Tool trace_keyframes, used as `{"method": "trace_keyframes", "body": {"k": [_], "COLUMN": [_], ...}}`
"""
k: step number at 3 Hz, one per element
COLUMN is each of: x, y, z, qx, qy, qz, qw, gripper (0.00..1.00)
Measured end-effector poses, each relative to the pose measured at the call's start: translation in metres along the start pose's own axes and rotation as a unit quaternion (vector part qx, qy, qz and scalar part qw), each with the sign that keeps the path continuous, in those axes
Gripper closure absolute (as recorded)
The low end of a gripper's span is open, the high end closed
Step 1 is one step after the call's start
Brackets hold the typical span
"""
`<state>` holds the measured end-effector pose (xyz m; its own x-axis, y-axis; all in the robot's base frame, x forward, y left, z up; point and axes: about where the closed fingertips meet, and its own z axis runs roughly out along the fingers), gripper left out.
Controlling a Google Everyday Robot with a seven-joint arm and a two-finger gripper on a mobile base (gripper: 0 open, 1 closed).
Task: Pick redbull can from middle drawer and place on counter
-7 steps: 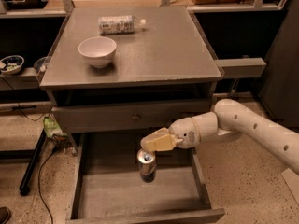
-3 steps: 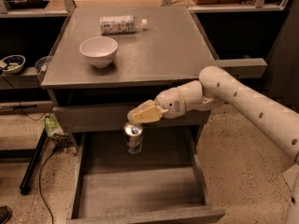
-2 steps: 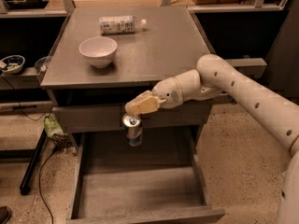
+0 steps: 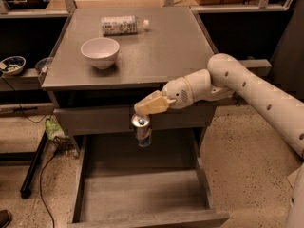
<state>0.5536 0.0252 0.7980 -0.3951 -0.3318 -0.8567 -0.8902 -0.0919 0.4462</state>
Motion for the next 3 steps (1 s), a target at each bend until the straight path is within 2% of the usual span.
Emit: {"method": "trace_keyframes", "body": {"k": [1, 2, 3], "x": [-0.041, -0.099, -0.122], "y": [0.008, -0.005, -0.005], "z": [-0.051, -0.099, -0.115], "qx": [0.046, 0.080, 0.100], "qy": [0.020, 0.036, 0.024], "qz": [-0.018, -0.034, -0.056], "qw": [0.9986, 0.9956, 0.9931], "gripper": [1.00, 1.00, 1.00]}}
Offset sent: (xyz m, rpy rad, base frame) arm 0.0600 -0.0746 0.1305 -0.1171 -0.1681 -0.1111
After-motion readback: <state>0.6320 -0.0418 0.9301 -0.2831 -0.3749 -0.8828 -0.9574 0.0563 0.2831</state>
